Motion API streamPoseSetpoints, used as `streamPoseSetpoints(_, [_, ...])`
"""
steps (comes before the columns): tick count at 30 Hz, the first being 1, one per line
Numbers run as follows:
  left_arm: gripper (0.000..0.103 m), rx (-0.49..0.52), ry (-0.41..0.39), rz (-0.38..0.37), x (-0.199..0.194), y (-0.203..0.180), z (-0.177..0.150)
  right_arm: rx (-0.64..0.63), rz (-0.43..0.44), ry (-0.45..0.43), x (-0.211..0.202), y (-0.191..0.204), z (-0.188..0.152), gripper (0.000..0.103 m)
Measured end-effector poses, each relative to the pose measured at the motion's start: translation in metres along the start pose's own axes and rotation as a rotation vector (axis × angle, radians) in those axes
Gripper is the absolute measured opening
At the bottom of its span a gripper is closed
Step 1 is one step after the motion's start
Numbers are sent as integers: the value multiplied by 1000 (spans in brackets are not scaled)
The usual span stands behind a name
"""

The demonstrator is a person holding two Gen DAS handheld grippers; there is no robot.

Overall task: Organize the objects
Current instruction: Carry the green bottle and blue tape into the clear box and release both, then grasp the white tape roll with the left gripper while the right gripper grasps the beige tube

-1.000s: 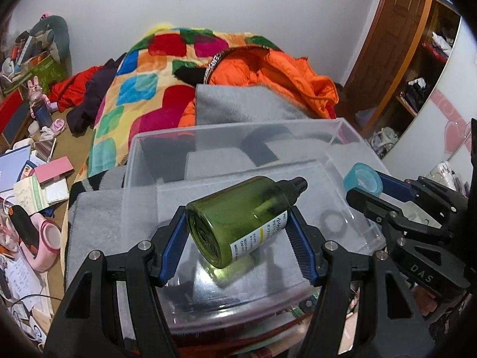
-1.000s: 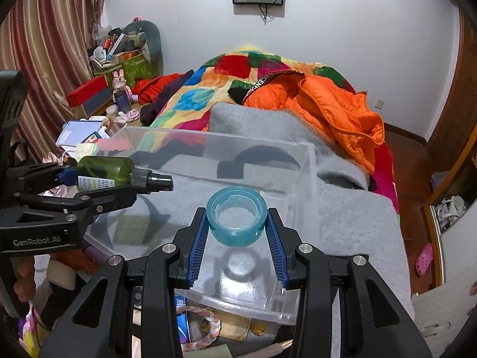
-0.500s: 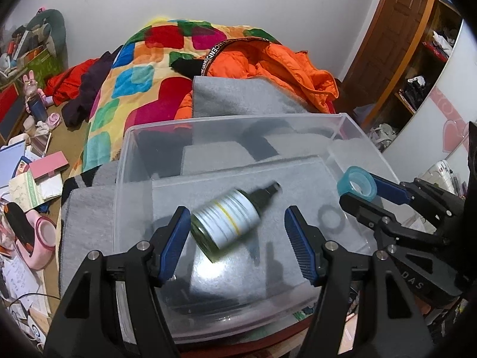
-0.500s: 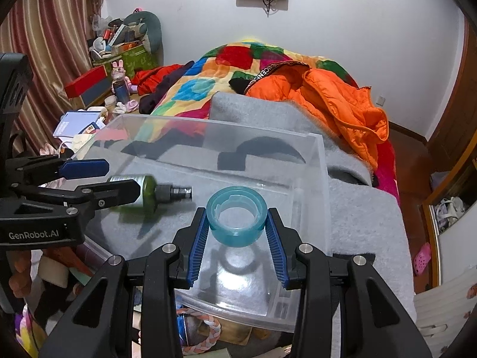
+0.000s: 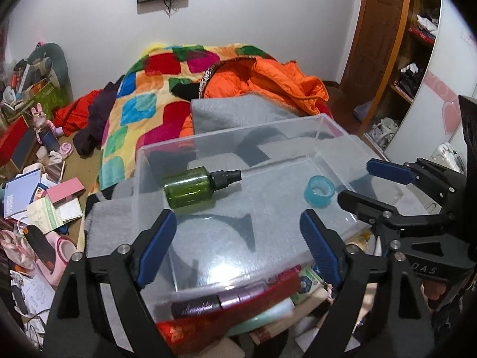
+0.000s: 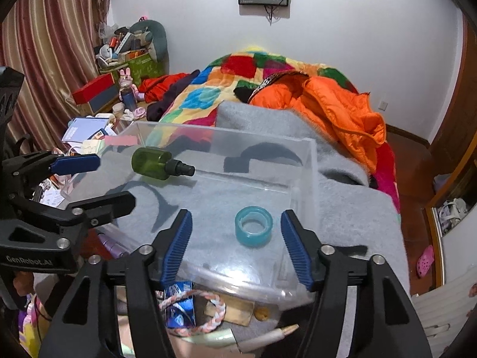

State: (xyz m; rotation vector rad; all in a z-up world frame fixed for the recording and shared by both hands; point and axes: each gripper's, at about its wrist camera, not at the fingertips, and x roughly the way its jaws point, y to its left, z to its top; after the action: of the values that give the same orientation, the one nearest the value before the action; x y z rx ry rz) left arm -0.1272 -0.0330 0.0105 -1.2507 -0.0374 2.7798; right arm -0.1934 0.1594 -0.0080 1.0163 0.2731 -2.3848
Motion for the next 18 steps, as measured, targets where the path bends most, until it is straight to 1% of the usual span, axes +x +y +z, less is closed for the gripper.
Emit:
streamPoseSetpoints(3, [90,-13,-28,-2,-16,5,-5,13,8,-26,-14,-3,-3,69])
streamPoseSetpoints(8, [91,-42,-51,-2,-38,15,-19,25,18,-52,-33,-5,-13,72])
streamPoseSetpoints(12, [92,-43,-49,17,-51,19,-41,6,-5,-58,-44,0,-26,72])
streamPoseSetpoints(16, [92,-55,-32,23,-56,20,-63,-4,-5,-54,-51,4,-39,78])
streamPoseSetpoints(18, [92,-60,-29,34,-58,18,-74,-11,-8,-46,-52,7,-48,79])
